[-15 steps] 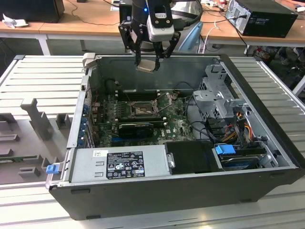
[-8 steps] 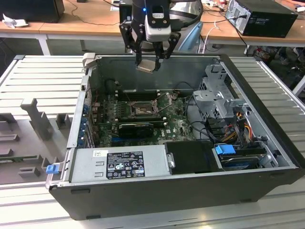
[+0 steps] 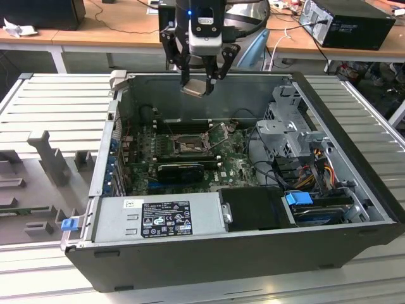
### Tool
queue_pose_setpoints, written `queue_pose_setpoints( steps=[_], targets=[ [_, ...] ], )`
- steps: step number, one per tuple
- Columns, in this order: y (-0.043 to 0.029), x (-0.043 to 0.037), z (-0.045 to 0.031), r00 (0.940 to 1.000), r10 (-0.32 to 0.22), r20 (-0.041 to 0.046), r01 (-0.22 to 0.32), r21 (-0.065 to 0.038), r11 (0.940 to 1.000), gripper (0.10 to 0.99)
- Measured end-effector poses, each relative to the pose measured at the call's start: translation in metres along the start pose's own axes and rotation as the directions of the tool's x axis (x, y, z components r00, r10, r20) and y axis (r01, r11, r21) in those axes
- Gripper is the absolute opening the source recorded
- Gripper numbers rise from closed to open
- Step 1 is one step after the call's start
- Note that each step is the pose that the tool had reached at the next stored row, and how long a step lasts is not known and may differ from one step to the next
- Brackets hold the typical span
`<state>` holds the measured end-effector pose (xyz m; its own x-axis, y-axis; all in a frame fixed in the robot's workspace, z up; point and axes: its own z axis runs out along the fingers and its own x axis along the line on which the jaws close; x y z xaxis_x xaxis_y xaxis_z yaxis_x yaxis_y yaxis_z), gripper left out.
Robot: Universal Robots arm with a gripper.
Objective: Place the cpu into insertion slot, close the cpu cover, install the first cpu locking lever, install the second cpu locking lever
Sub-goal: 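Place the cpu into insertion slot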
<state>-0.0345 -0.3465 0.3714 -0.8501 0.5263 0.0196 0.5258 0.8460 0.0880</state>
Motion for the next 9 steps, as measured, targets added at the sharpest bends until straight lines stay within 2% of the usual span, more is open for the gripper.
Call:
queue_pose_setpoints(
  steps=[9],
  targets=[
    [-0.0012,-0.0007,0.0006,0.9986,0.053,0.0048,-0.053,-0.001,0.9986,0.541]
  ],
)
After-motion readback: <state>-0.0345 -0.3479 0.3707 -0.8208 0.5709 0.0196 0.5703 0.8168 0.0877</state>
